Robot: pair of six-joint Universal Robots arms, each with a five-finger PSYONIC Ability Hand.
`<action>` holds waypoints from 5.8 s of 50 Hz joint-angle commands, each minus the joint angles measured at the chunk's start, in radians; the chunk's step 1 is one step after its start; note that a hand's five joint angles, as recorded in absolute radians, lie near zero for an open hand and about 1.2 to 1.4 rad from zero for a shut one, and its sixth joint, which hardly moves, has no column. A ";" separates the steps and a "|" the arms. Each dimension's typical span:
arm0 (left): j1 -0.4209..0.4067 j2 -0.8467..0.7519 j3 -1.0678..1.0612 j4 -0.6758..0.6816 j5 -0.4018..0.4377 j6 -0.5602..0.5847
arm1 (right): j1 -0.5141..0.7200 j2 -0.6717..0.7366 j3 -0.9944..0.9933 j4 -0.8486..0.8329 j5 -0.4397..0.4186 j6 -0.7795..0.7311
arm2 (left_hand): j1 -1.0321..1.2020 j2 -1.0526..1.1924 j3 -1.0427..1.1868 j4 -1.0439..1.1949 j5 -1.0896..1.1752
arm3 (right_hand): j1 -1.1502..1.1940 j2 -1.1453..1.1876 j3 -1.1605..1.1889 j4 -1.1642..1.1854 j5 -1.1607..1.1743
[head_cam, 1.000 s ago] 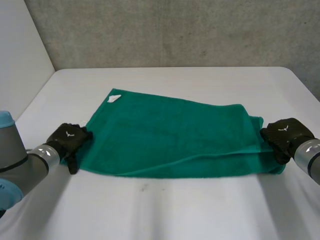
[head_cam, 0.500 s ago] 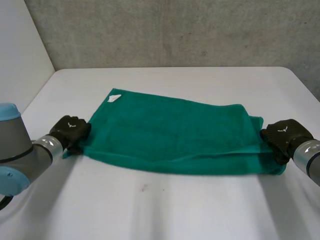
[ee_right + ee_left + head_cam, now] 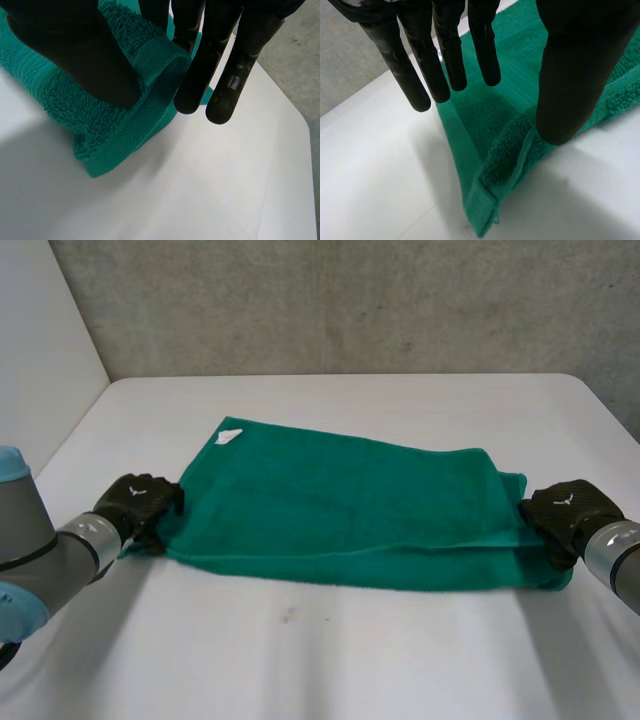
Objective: Fold the towel.
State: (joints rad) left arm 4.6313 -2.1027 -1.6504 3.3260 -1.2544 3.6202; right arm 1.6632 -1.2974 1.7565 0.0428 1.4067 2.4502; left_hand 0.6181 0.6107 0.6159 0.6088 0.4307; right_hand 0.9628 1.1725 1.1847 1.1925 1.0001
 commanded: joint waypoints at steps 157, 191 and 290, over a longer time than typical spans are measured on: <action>-0.132 0.058 -0.002 0.303 -0.137 0.236 | -0.120 0.392 -0.439 -0.099 0.127 0.081 | -0.437 -0.430 -0.435 -0.428 -0.424 | 0.433 0.224 0.212 0.204 0.222; -0.157 0.224 -0.078 0.297 -0.140 0.095 | 0.579 0.527 -0.591 -0.233 -0.287 -0.200 | -0.437 -0.429 -0.435 -0.428 -0.424 | 0.099 -0.110 -0.123 -0.131 -0.113; -0.370 0.171 -0.035 0.254 -0.264 -0.037 | 0.098 0.237 -0.107 -0.327 -0.083 0.458 | -0.425 -0.418 -0.423 -0.416 -0.412 | 0.433 0.224 0.212 0.204 0.222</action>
State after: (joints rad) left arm 4.2570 -1.9337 -1.6740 3.5811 -1.5192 3.5836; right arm 1.7647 -1.0612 1.7049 -0.2690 1.2822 2.9204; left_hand 0.1922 0.1997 0.2100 0.2016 0.0436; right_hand 0.9636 1.1711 1.1783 1.1867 0.9712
